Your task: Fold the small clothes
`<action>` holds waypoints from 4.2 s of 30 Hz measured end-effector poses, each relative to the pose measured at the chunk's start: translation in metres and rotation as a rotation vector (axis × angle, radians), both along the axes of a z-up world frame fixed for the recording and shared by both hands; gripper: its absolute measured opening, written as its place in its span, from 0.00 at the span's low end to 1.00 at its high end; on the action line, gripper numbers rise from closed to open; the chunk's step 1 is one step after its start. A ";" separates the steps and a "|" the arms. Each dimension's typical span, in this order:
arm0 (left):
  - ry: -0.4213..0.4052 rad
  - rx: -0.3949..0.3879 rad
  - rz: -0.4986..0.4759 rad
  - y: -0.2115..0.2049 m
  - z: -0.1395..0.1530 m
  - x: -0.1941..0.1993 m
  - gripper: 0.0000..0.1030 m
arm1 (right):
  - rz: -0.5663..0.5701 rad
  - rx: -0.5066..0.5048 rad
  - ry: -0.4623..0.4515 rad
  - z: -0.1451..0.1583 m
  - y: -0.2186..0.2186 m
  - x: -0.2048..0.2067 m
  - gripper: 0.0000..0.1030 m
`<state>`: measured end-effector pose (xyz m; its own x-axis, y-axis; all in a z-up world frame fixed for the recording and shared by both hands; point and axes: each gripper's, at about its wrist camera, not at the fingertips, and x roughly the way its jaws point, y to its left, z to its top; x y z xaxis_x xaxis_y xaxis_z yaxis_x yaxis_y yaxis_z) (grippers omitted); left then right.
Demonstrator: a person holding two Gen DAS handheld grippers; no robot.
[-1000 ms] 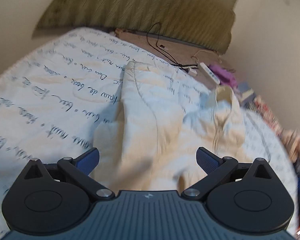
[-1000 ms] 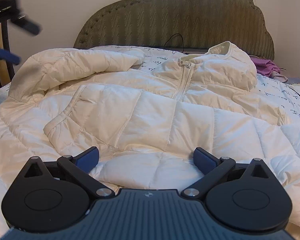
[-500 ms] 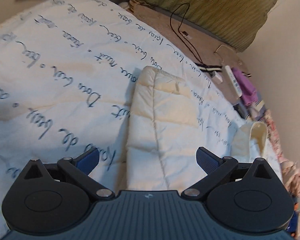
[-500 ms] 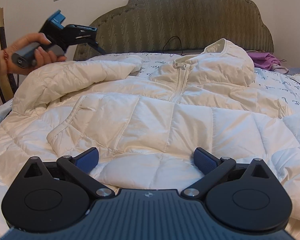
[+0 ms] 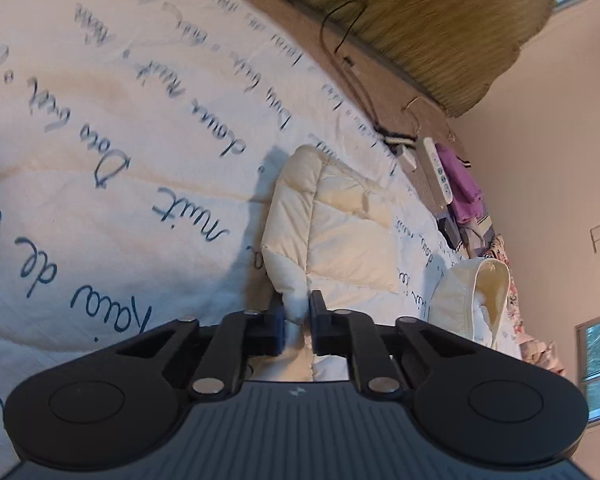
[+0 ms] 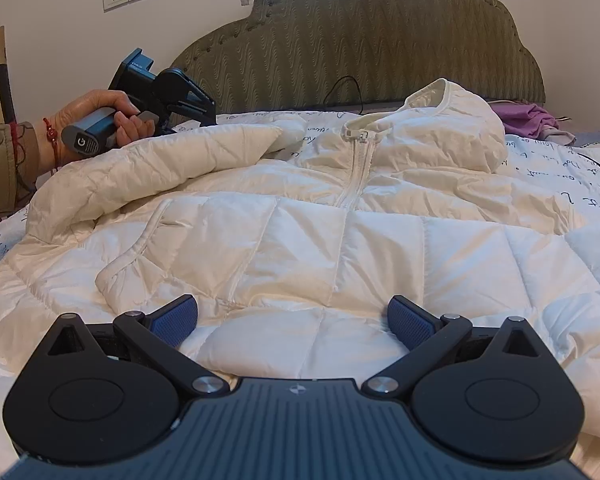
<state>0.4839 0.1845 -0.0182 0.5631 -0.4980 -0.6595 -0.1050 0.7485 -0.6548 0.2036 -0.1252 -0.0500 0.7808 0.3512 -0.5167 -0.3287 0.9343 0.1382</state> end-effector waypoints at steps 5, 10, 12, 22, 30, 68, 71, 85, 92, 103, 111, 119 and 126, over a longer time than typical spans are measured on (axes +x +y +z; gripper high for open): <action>-0.202 0.115 0.150 0.022 0.048 -0.042 0.10 | -0.003 0.012 0.006 0.000 -0.001 0.002 1.00; -0.338 0.198 0.412 0.087 0.094 -0.108 0.10 | -0.005 0.016 0.009 0.000 -0.002 0.002 1.00; -0.372 0.260 0.505 0.114 0.108 -0.138 0.10 | -0.005 0.015 0.009 0.000 -0.001 0.002 1.00; -0.217 0.018 0.396 0.153 0.088 -0.173 0.51 | -0.014 0.009 0.007 0.000 -0.001 0.002 1.00; -0.098 -0.162 0.376 0.104 0.015 -0.134 0.90 | -0.014 0.013 0.008 0.000 -0.002 0.001 1.00; -0.677 0.507 0.243 -0.001 0.138 -0.256 0.10 | -0.152 0.263 0.015 0.019 -0.053 -0.017 1.00; -0.699 0.462 0.072 -0.065 0.121 -0.266 0.11 | -0.287 0.327 -0.017 0.034 -0.086 -0.035 1.00; -0.534 0.514 -0.499 -0.240 0.035 -0.351 0.79 | -0.456 0.561 -0.032 0.044 -0.190 -0.067 1.00; -0.547 0.548 -0.276 -0.180 0.052 -0.358 0.82 | -0.393 0.517 0.069 0.037 -0.171 -0.029 1.00; -0.384 0.579 0.074 -0.084 0.044 -0.335 0.82 | -0.385 0.357 0.197 0.024 -0.136 0.014 0.24; -0.394 0.576 0.086 -0.086 0.053 -0.323 0.82 | -0.275 0.165 0.163 0.049 -0.123 -0.035 0.32; -0.371 0.543 0.109 -0.117 0.057 -0.281 0.88 | -0.301 -0.017 0.070 0.059 -0.100 -0.014 0.57; -0.368 0.626 0.087 -0.139 0.045 -0.278 0.93 | -0.341 -0.018 0.050 0.044 -0.088 -0.038 0.62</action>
